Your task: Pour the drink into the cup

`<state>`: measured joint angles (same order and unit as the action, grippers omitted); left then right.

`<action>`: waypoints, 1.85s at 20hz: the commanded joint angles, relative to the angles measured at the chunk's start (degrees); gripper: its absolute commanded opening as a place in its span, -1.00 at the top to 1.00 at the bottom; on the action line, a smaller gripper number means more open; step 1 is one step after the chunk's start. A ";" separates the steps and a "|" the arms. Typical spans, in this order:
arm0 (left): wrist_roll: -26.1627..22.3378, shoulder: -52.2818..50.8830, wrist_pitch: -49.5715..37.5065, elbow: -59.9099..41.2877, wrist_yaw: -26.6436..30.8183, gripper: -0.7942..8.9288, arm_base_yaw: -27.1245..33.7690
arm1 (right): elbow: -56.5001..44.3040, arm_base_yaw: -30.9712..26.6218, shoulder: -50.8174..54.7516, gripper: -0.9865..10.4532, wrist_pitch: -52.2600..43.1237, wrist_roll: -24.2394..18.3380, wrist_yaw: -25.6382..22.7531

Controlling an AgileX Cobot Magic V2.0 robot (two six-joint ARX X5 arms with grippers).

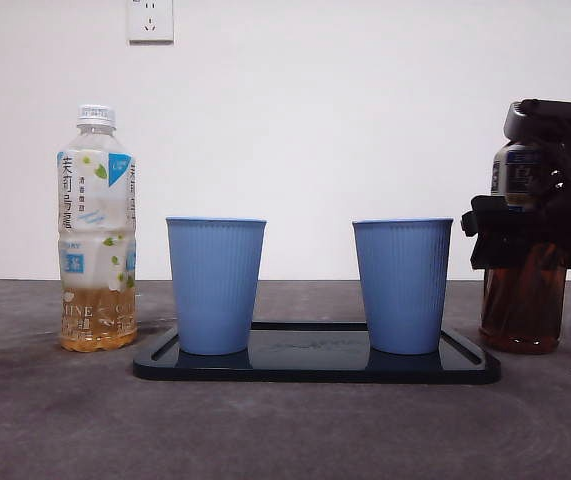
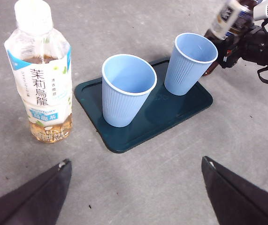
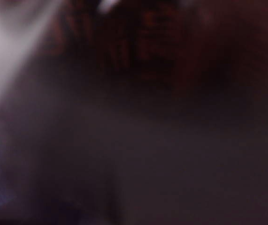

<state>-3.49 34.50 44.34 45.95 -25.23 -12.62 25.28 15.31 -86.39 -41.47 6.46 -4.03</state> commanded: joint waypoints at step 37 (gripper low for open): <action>5.49 33.70 -48.78 -13.57 8.76 -0.34 -0.20 | 0.66 15.06 60.54 0.12 64.72 11.37 -0.46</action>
<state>1.63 67.35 -3.66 32.34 -16.53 -12.64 25.28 29.98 -25.74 23.51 16.99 -4.32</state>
